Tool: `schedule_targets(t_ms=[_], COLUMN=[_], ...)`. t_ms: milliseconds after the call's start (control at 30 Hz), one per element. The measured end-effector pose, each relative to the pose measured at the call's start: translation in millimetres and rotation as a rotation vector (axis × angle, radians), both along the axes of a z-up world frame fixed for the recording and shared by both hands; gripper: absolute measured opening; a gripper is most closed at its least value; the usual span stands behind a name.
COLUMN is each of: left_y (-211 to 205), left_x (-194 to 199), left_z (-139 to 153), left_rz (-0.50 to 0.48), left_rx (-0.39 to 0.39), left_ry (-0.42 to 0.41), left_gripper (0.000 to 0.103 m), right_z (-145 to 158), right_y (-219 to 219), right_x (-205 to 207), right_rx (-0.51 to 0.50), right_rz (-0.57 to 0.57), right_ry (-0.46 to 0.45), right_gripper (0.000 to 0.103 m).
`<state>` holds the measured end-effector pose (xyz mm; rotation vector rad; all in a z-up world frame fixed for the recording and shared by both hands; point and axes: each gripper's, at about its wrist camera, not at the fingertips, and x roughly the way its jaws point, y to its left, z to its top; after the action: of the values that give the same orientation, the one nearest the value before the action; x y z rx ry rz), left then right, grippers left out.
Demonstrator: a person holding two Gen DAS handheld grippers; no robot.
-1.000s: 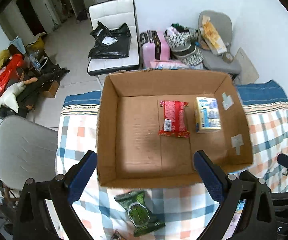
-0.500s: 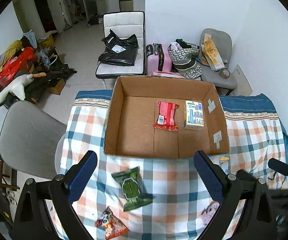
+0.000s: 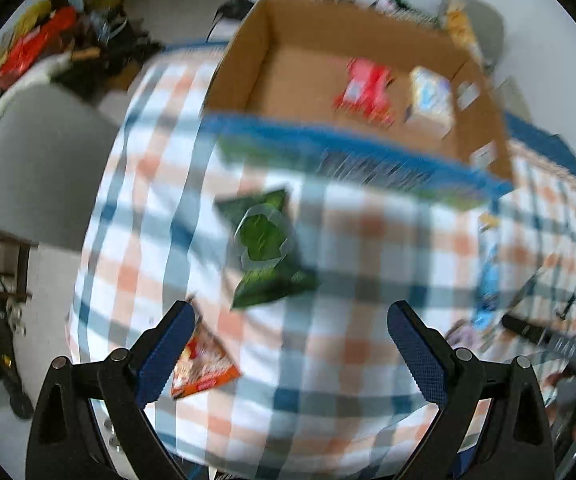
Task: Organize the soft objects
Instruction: 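Grasp the orange panda snack bag with the left tool while the right tool grasps the lilac sock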
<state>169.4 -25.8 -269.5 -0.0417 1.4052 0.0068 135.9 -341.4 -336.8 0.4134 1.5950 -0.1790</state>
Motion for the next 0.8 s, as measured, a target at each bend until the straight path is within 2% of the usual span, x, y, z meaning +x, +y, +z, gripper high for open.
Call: schedule_targets(t_ms=[100, 200, 433, 733, 800], left_y=[29, 59, 105, 105, 106], left_x=[-11, -25, -50, -38, -36], left_z=[-26, -46, -87, -138, -144], left_rz=[0.082, 0.166, 0.330, 0.325, 0.318], left_rx=[0.016, 0.000, -0.099, -0.111, -0.089], left_ry=[0.060, 0.118, 0.240, 0.302, 0.297], left_gripper=[0.099, 0.099, 0.099, 0.099, 0.086], right_z=[-10, -18, -53, -78, -81], right_y=[8, 30, 58, 65, 64], right_x=[5, 1, -24, -34, -34], right_rx=[-0.003, 0.019, 0.040, 0.029, 0.040], right_rz=[0.025, 0.101, 0.171, 0.181, 0.170], right_ry=[0.007, 0.035, 0.136, 0.177, 0.181], right_gripper=[0.103, 0.103, 0.103, 0.101, 0.094])
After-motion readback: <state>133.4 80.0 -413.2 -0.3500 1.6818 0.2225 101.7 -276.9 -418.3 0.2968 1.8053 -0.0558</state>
